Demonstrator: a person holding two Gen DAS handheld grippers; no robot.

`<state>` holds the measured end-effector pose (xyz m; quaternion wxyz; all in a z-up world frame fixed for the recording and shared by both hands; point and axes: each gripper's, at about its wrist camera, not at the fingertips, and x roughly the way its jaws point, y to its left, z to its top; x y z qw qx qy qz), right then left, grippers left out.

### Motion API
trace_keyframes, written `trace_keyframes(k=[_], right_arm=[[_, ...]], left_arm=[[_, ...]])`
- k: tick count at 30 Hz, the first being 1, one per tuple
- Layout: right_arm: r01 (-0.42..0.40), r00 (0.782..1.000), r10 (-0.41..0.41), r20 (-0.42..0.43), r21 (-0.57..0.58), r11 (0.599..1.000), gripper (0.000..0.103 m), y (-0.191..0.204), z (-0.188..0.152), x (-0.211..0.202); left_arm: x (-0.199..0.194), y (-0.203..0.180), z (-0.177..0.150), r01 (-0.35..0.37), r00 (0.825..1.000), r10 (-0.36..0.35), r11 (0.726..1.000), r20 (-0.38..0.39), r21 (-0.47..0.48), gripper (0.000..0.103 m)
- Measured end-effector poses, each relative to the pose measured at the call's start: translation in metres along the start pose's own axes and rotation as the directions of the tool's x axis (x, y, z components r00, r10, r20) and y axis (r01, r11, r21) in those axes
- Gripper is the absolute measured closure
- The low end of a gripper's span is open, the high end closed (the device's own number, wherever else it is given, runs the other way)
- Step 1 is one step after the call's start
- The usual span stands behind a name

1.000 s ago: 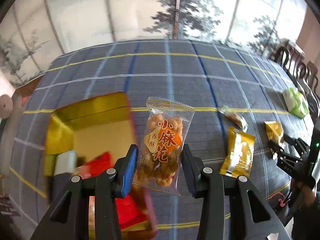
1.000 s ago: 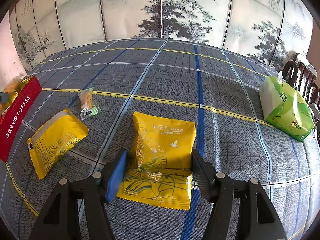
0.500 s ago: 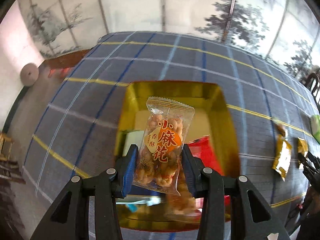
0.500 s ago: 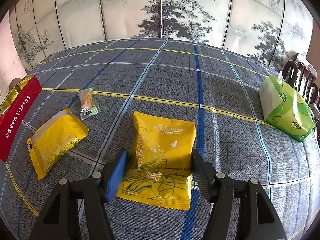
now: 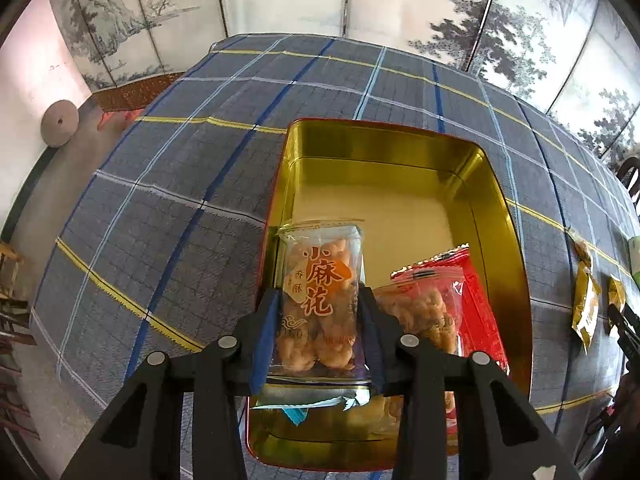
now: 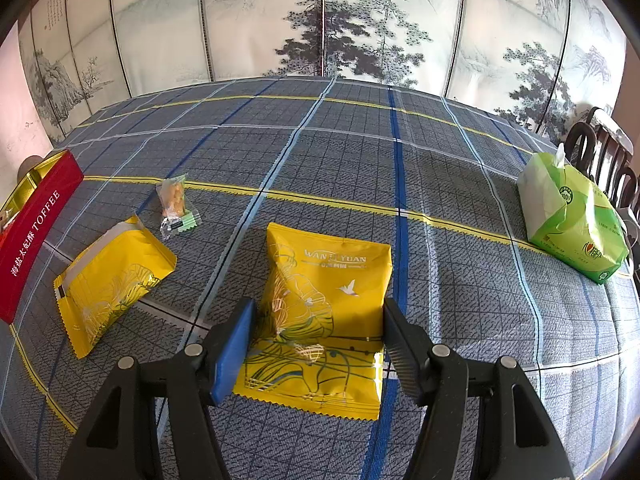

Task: Organize snacks
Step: 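Carry the dough-twist bag over the gold tin and release it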

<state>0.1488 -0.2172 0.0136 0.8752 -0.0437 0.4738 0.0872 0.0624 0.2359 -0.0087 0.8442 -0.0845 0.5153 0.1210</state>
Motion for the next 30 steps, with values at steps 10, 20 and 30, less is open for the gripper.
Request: trace_keyframes(k=[10,20,30], right_arm=[[0.009,1.0,-0.009,0.001,0.006,1.0,0.04,0.0,0.0,-0.002],[0.018,1.0,-0.018,0.0,0.017,1.0,0.04,0.002,-0.001,-0.004],[0.047,0.999,-0.046,-0.016,0.053,0.997,0.041,0.002,0.003,-0.004]], left_arm=[[0.001,-0.004,-0.002,-0.012,1.0,0.012,0.999,0.008,0.035,0.065],[-0.001,-0.006,-0.007,-0.022,1.0,0.022,0.999,0.01,0.049,0.052],[-0.017,-0.01,-0.011,-0.044,0.997,0.041,0.997,0.058,0.066,0.039]])
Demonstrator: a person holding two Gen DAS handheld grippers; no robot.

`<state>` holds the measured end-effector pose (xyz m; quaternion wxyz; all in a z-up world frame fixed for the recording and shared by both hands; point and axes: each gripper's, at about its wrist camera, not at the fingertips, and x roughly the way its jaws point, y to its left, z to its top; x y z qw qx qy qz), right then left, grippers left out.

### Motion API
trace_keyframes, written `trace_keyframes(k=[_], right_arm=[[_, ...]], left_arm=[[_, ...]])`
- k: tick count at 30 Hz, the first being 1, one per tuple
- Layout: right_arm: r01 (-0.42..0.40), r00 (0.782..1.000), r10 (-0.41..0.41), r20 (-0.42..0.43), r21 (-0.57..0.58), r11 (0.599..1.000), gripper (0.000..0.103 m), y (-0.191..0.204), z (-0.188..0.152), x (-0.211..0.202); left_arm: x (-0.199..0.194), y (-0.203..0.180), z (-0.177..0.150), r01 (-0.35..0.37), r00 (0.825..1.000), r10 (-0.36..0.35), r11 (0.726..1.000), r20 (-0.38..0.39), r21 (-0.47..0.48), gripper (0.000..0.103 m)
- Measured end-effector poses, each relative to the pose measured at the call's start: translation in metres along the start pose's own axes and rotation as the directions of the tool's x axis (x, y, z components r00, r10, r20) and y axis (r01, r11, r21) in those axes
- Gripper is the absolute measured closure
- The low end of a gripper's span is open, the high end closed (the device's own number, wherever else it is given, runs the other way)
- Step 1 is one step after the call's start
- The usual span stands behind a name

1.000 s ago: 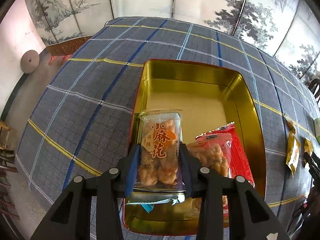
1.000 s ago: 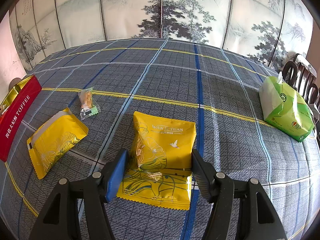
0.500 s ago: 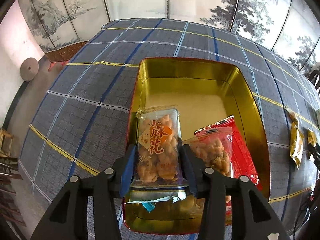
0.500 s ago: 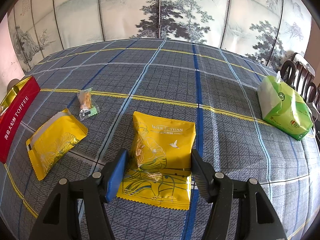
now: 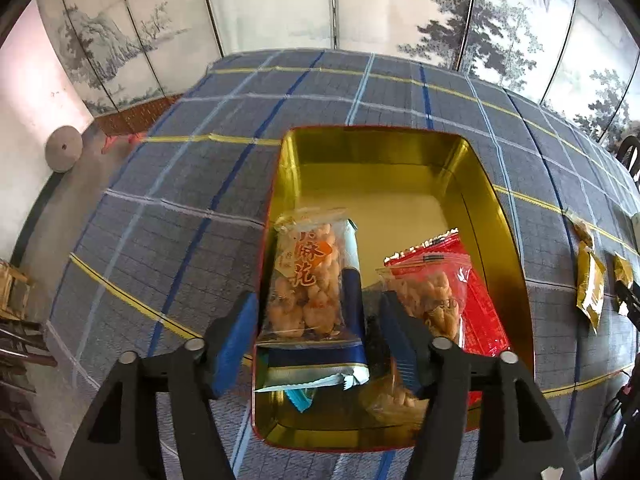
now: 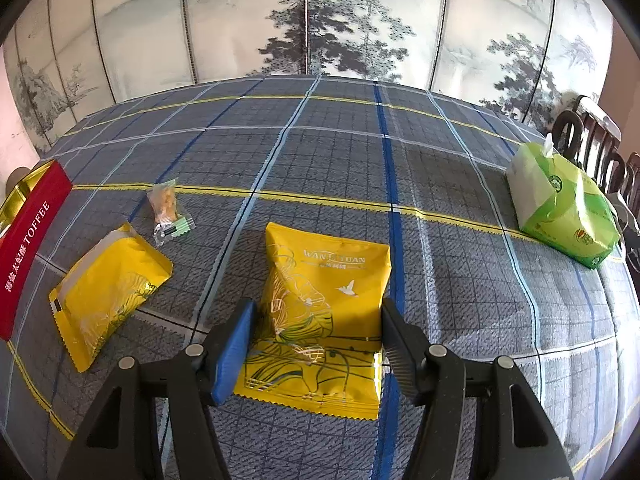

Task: Organize snacks
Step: 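Carry the dough-twist bag over the gold tin and release it, then lower the yellow snack bag into the tin with the right gripper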

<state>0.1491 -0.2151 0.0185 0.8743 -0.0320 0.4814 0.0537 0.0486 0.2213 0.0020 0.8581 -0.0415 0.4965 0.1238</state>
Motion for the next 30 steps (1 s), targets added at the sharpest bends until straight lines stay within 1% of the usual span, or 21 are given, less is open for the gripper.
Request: trace_keyframes(k=[3,10,14,17,22,27,30], right_arm=[[0.012,1.0,-0.012,-0.005,0.012,1.0,0.041,0.0,0.001,0.0],[0.04,0.999,-0.039,-0.018,0.015,0.999,0.042,0.003,0.002,0.0],[0.056,0.998,-0.056,-0.023,0.02,0.998,0.042,0.007,0.003,0.001],[0.061,0.998,-0.06,-0.027,0.018,0.998,0.042,0.009,0.003,0.0],[0.064,0.998,-0.063,-0.025,0.019,0.998,0.042,0.014,0.003,-0.005],[0.036,0.999,-0.036,-0.009,0.006,0.999,0.042,0.029,0.009,-0.02],[0.005,1.0,-0.005,0.006,-0.005,1.0,0.042,0.043,0.015,-0.03]], left_arm=[[-0.009,-0.002,-0.001,0.006,1.0,-0.006,1.0,0.026,0.009,0.036],[-0.028,-0.009,-0.008,-0.01,0.997,0.007,1.0,0.078,0.028,0.031],[-0.037,-0.012,-0.014,-0.01,0.995,0.006,0.999,0.098,0.036,0.022],[-0.042,-0.013,-0.019,0.003,0.994,-0.008,0.999,0.107,0.041,0.019],[-0.046,-0.012,-0.027,-0.012,0.993,0.009,1.0,0.117,0.024,0.018],[-0.052,-0.014,-0.032,-0.051,0.988,0.047,0.998,0.149,0.026,0.018],[-0.054,-0.012,-0.034,-0.071,0.985,0.066,0.997,0.161,0.02,0.018]])
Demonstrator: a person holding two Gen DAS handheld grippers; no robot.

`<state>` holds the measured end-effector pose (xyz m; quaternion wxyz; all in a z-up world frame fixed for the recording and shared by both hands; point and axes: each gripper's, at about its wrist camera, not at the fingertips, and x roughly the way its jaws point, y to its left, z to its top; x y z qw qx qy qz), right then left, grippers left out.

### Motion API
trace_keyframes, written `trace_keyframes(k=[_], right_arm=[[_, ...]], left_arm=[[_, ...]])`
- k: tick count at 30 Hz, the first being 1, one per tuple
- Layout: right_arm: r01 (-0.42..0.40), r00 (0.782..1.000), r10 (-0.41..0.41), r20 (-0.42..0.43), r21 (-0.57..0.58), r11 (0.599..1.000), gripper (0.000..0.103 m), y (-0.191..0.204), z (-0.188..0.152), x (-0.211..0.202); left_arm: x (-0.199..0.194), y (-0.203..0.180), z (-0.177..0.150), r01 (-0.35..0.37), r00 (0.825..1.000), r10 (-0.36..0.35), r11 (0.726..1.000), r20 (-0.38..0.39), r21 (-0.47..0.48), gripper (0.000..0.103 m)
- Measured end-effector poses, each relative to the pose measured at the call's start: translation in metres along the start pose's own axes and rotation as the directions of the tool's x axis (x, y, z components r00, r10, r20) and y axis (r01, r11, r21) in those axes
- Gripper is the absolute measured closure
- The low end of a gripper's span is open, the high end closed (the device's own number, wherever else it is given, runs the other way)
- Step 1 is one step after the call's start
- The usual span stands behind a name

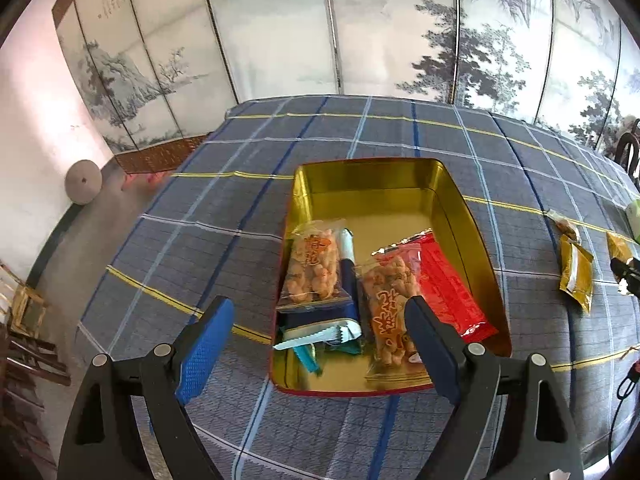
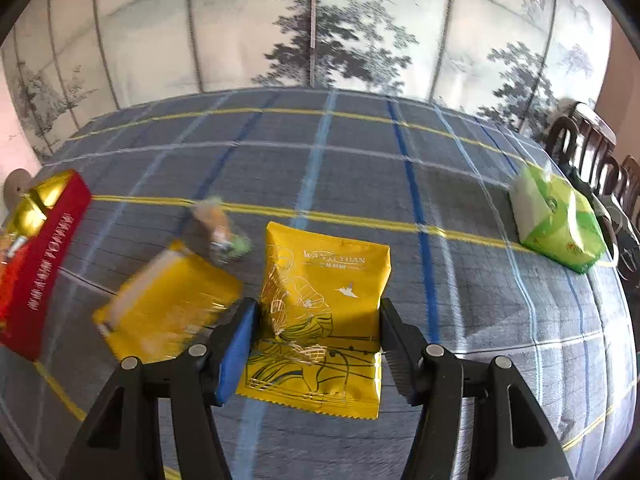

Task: Organize snacks
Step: 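Lower the yellow snack bag into the tin with the right gripper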

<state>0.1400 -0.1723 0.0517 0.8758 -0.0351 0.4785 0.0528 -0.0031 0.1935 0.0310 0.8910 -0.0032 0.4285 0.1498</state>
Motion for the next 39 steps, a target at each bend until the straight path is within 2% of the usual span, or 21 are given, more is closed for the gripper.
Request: trace_keyframes(k=[9,21,33,39], right_arm=[[-0.127,0.991,0.13,0.038,-0.092,0.988,0.042,0.073,0.014,-0.033],[-0.272,0.958,0.286,0.017,-0.254,0.928,0.042,0.187,0.016,-0.051],[-0.337,0.939,0.343,-0.041,-0.328,0.883,0.042,0.257,0.008,-0.047],[-0.331,0.941,0.332,-0.061,-0.362,0.871,0.042,0.279,0.001,-0.043]], left_arm=[[-0.007,0.023,-0.007,-0.013,1.0,0.014,0.997,0.005,-0.073,0.016],[-0.005,0.063,-0.023,-0.063,0.998,0.059,0.986,-0.033,-0.156,0.016],[-0.007,0.106,-0.04,-0.113,0.993,0.102,0.968,-0.059,-0.224,0.016],[-0.006,0.119,-0.045,-0.125,0.991,0.111,0.962,-0.071,-0.242,0.016]])
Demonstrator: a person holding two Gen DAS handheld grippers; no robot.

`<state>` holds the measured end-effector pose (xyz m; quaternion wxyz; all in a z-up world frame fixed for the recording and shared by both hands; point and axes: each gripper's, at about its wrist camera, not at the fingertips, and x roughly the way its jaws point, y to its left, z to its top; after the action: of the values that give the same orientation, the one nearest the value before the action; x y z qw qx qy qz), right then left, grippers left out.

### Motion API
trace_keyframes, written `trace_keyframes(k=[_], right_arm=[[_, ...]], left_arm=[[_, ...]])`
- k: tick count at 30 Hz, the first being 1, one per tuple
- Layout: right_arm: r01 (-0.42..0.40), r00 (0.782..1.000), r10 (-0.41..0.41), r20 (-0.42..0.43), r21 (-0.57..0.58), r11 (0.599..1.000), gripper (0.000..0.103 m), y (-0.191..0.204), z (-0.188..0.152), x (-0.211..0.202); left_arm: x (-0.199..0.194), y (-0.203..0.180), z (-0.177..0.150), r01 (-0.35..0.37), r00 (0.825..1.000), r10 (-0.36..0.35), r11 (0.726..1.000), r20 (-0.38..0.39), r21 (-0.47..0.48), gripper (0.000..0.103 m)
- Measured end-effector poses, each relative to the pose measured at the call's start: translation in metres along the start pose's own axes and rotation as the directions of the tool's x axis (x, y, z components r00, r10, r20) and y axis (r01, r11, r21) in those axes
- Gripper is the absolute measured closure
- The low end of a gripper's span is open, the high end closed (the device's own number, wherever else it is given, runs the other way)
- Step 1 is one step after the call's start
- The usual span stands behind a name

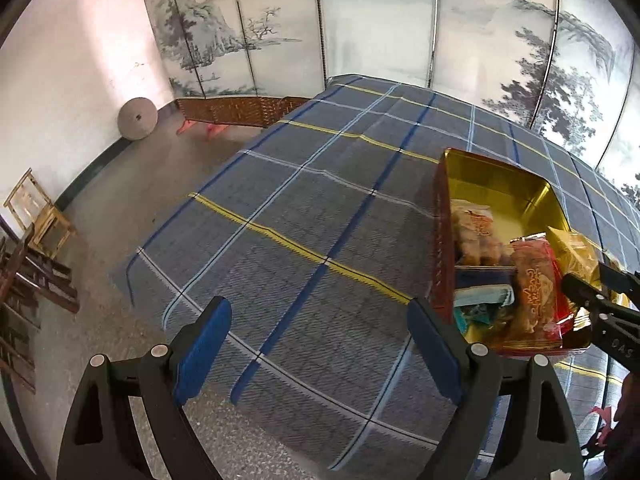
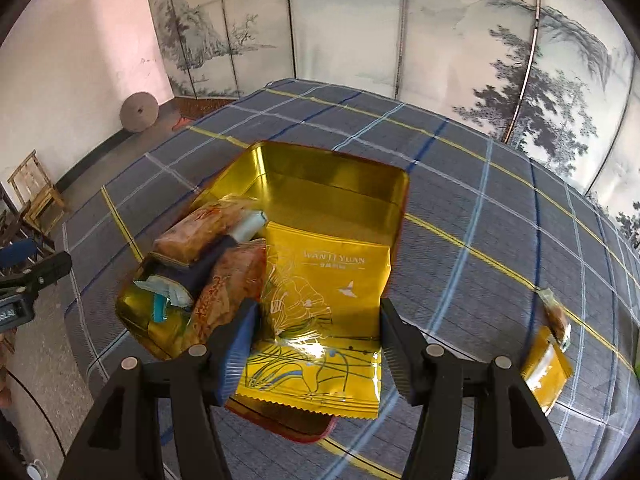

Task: Organize snacks
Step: 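Lower the yellow snack bag into the tin with the right gripper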

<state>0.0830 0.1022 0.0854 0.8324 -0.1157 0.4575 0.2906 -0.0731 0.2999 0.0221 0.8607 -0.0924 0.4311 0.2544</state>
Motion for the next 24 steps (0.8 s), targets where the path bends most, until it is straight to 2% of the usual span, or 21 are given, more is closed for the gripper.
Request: trace_keyframes(k=[10,24], right_arm=[[0.036,0.999,-0.037,-0.006,-0.034,0.999,0.042,0.014,0.006,0.016],[0.008,1.0,-0.008,-0.01,-0.019,1.0,0.041,0.012,0.005,0.019]], left_arm=[[0.003,0.01,-0.002,-0.007,1.0,0.007,1.0,-0.006,-0.011,0.015],[0.002,0.009,-0.004,-0.006,1.0,0.006,1.0,-0.008,-0.007,0.015]])
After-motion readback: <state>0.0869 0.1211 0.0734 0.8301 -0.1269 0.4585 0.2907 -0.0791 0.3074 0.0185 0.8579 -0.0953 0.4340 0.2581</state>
